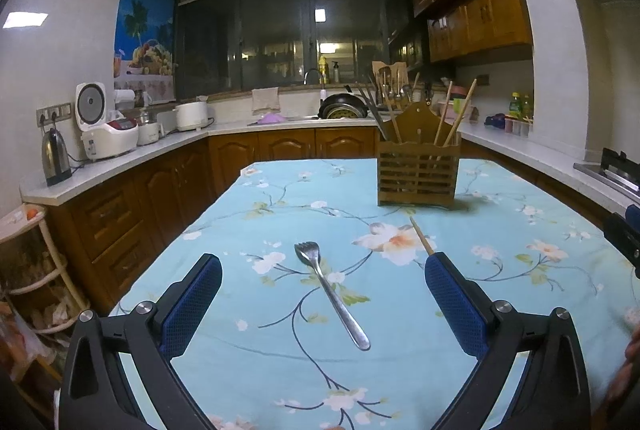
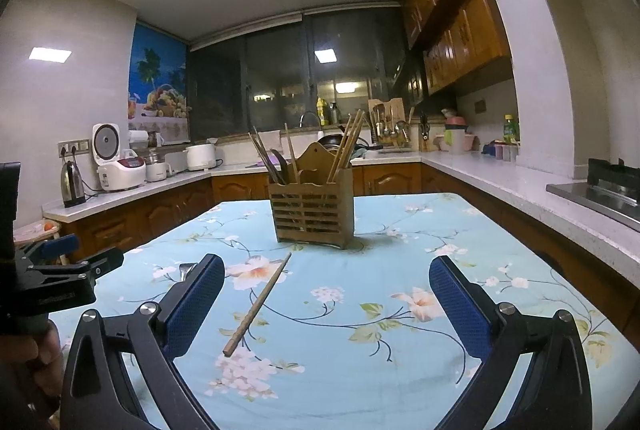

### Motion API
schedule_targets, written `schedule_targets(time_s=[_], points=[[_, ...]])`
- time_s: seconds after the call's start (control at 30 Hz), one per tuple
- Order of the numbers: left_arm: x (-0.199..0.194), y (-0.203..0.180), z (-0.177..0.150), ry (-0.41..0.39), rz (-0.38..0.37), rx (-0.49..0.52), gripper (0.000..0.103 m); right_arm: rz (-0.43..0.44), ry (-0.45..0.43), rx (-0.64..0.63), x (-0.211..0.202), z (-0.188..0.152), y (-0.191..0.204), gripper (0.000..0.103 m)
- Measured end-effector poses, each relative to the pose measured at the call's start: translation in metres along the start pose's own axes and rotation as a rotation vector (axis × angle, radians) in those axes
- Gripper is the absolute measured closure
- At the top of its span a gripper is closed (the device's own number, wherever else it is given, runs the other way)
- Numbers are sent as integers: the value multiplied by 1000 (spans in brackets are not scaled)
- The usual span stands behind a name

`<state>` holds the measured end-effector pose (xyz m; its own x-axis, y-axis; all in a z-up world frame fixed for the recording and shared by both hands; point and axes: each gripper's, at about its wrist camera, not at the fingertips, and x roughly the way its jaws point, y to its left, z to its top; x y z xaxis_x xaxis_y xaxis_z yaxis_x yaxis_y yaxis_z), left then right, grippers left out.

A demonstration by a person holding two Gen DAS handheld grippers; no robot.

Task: Organize utensils

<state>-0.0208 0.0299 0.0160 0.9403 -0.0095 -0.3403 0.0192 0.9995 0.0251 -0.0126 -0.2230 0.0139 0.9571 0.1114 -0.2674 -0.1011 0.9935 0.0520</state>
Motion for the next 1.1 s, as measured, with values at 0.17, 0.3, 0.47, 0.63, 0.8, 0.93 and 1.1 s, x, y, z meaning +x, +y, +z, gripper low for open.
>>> schedule_targets(time_s=[0.17,0.3,0.47,0.63,0.8,0.93,1.1], points=[[-2,-2,-1,-8,-6,12,1,-1,1,4,0,1,0,0],[-2,-3,-1,-11,-6,17,1,-1,3,6,1,0,1,0],[-3,-4,-1,-12,-6,17,1,-1,2,4,1,0,2,0],[-3,-4,-1,-10,-6,15,1,-1,1,6,1,0,2,0],[-3,-4,-1,-7,-6,14,1,0,4,7,0,0,2,0],[-3,-4,-1,-11,-4,15,1,1,2,7,0,1,3,0],[-5,-6,-1,-14,-6,17,1,3,0,7,-1,1,7,0]])
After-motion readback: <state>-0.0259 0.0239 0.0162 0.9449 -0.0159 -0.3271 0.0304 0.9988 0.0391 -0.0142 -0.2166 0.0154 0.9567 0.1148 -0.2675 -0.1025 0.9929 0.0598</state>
